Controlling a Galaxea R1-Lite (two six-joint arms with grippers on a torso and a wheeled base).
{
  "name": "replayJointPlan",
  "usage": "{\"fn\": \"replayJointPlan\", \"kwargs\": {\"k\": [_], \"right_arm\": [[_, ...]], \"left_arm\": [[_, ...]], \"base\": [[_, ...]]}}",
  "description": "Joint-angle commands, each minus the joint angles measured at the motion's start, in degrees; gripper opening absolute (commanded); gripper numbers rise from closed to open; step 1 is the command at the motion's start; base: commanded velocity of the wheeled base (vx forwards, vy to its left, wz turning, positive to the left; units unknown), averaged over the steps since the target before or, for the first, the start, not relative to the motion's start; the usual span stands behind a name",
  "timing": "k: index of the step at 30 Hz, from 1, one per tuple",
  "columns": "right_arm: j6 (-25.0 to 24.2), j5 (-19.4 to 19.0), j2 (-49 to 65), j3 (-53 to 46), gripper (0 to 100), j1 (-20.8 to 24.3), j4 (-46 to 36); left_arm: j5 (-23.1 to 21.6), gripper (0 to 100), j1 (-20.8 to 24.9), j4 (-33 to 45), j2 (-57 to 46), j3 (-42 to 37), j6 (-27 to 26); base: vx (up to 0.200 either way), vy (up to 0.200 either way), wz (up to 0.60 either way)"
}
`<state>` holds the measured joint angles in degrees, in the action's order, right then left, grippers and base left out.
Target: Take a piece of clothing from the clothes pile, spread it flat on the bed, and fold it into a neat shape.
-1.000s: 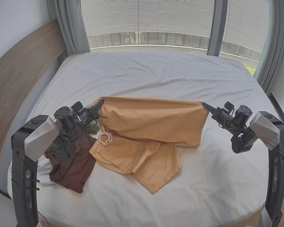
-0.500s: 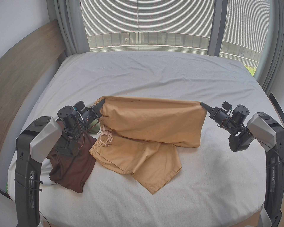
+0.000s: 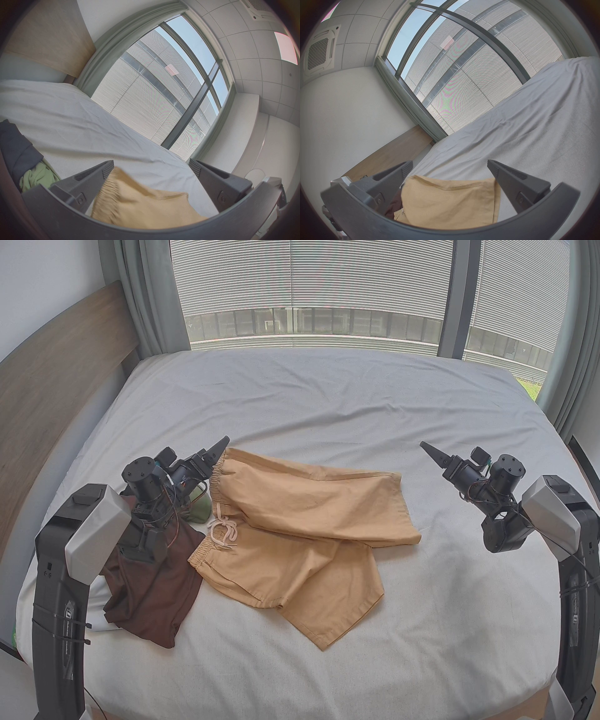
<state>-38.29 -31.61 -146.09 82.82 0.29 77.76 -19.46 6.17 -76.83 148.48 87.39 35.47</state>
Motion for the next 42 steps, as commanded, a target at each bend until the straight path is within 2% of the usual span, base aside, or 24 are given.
{"fn": "replayJointPlan", "kwargs": {"k": [1, 7, 8, 12, 18, 24, 33, 42], "right_arm": [[0.41, -0.03, 1.95, -3.55, 100, -0.03, -0.07], [0.94, -0.12, 6.7, -13.65, 100, 0.67, 0.9], [2.34, -0.12, 8.54, -18.57, 100, 1.03, 1.34], [4.72, -0.21, 11.44, -27.36, 100, 2.34, 2.39], [5.42, -0.21, 14.26, -41.69, 100, 6.74, 6.26], [7.09, -0.21, 13.55, -48.02, 100, 9.55, 8.02], [7.44, -0.21, 12.41, -50.13, 100, 10.34, 7.14], [8.23, -0.12, 7.05, -49.86, 100, 12.36, 7.31]], "left_arm": [[1.35, 100, -0.1, 1.06, -0.21, 0.94, 0.21], [2.67, 100, -0.1, 0.98, -1.44, -1.35, 0.12], [2.76, 100, -0.02, 0.45, -3.11, -4.25, 0.12], [1.97, 100, 0.16, -1.22, -7.24, -12.42, -0.23], [-4.54, 100, 0.6, -11.68, -12.51, -31.41, -2.16], [-8.76, 100, 0.69, -12.21, -15.94, -42.83, -8.4], [-9.81, 100, 1.04, -12.21, -15.24, -45.38, -15.61], [-9.81, 100, 1.04, -12.21, -14.98, -45.91, -15.7]], "base": [[0.0, 0.0, 0.0], [0.0, 0.0, 0.0], [0.0, 0.0, 0.0], [0.0, 0.0, 0.0], [0.0, 0.0, 0.0], [0.0, 0.0, 0.0], [0.0, 0.0, 0.0], [0.0, 0.0, 0.0]]}}
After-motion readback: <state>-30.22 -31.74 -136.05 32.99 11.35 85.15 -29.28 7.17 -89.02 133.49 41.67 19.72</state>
